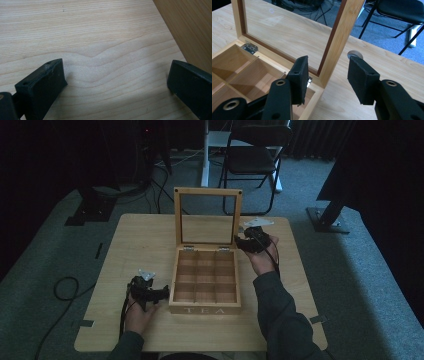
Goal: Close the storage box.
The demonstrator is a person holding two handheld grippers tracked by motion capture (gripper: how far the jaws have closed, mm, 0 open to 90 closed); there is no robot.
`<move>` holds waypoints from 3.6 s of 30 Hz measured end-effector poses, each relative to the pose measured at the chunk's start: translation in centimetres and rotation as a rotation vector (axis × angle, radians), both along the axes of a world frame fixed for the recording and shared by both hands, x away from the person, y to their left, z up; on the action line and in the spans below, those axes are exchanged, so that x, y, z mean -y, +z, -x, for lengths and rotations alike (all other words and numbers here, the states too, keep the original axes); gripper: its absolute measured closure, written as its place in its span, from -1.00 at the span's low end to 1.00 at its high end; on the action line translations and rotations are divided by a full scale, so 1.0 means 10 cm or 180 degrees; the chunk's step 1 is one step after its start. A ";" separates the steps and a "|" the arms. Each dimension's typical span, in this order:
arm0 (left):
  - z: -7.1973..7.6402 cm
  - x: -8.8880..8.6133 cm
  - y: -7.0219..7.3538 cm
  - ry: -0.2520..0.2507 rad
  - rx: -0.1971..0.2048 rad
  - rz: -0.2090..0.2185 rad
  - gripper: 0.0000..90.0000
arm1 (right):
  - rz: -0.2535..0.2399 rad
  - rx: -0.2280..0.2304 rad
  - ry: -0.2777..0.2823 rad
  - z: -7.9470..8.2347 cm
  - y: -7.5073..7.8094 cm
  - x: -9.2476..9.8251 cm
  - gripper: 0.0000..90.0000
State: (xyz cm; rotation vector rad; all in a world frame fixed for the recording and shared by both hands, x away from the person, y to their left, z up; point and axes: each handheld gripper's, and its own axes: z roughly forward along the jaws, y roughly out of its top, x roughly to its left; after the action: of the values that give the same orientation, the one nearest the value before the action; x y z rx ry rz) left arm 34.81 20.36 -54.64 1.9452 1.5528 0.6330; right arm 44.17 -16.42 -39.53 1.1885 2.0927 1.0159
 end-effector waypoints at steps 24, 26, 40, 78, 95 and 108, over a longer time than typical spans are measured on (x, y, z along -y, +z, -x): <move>0.00 0.00 0.00 0.0000 0.0000 0.0001 -0.96 | -0.0162 -0.0029 -0.0036 -0.40 0.13 0.08 -0.05; 0.00 0.00 0.00 0.0000 0.0000 0.0000 -0.96 | -0.0188 -0.0006 0.0006 -0.43 0.13 0.06 -0.07; 0.00 0.00 0.00 0.0002 0.0002 0.0003 -0.96 | -0.0254 -0.0046 0.0098 -0.72 0.26 -0.08 -0.19; 0.00 0.00 0.00 0.0004 0.0002 0.0006 -0.96 | -0.0667 0.0341 0.0320 -0.40 0.37 0.02 0.18; 0.00 0.00 0.00 0.0003 0.0003 0.0006 -0.96 | -0.0513 0.0498 0.0458 -0.03 0.52 0.05 0.22; 0.00 0.00 0.00 0.0000 -0.0002 0.0006 -0.96 | -0.0380 0.0513 0.0491 0.13 0.69 0.09 0.35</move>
State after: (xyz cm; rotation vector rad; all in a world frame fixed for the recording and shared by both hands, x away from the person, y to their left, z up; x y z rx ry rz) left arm 34.81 20.36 -54.63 1.9442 1.5533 0.6310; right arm 42.84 -17.34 -32.68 0.9759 2.0447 1.2791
